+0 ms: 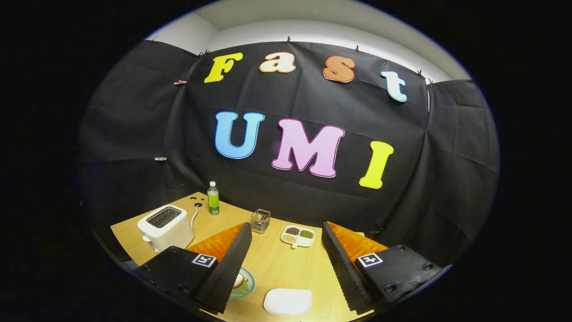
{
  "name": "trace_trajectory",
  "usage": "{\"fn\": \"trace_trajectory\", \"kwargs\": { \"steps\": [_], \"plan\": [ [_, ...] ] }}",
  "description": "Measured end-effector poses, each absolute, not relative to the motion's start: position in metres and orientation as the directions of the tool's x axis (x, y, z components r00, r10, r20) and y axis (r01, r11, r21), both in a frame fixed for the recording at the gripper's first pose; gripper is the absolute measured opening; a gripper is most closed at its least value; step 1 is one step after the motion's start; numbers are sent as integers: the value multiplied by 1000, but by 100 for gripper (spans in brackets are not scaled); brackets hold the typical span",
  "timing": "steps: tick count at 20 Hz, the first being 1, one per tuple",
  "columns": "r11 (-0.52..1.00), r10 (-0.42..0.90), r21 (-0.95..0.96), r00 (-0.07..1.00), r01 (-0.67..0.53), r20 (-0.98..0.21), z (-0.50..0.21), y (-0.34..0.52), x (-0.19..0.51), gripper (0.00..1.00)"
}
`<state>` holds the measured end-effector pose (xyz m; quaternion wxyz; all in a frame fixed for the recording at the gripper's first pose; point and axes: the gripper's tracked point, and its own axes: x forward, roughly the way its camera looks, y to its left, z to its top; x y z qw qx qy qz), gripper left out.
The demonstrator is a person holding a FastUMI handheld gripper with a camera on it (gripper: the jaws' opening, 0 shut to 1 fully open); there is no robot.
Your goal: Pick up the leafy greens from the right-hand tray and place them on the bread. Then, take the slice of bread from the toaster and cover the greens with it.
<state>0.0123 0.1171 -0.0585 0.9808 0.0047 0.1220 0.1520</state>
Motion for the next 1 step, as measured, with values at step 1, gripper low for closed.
{"fn": "trace_trajectory", "kwargs": {
  "steps": [1],
  "plan": [
    [955, 296, 42, 925, -295, -237, -59, 115, 12, 98]
  ]
}}
